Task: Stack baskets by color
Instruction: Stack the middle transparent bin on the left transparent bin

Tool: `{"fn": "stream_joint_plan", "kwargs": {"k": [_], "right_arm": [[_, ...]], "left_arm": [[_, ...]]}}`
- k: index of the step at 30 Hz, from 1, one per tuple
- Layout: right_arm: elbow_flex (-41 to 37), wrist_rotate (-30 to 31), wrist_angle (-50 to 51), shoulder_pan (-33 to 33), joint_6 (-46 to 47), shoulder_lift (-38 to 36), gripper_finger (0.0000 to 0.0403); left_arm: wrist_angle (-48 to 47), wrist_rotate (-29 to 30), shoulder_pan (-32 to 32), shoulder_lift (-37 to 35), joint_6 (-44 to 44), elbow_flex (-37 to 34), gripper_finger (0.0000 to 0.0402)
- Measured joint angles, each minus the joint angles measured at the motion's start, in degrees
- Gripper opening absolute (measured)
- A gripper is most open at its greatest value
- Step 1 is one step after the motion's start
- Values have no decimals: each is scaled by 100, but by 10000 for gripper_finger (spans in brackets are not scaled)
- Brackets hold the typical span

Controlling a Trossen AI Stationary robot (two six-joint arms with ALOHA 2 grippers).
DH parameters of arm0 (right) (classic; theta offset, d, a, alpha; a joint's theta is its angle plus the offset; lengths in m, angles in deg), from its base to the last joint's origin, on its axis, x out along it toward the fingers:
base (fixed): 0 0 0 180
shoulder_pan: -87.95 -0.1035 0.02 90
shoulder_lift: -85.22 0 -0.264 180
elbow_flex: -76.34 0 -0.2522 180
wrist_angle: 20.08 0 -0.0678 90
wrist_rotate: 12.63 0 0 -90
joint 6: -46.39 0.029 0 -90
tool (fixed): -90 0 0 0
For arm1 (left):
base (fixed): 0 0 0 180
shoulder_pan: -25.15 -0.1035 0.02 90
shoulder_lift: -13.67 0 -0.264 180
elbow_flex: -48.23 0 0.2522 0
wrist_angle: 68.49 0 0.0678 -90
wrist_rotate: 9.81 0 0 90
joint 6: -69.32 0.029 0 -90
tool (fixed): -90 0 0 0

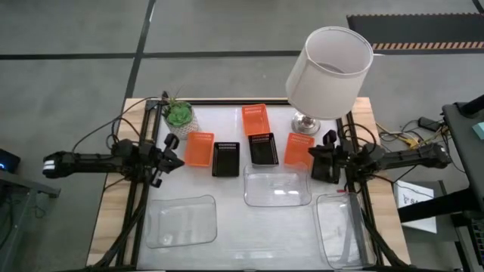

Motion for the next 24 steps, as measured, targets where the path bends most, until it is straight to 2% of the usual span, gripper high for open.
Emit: {"fn": "stream_joint_plan", "kwargs": {"k": [7,14,19,24], "right_arm": [[65,-39,-446,-3,-493,217,27],[581,-84,-481,-234,-1328,561,27],[856,-87,-526,-550,-1824,1018,27],[1080,-41,-1129,-913,-1917,1792,27]], "left_arm": [[1109,5,44,173,-6,0,0],[2782,166,356,720,-295,3,0],[2797,175,438,1077,-297,163,0],[2789,175,442,1443,-297,290,0]]}}
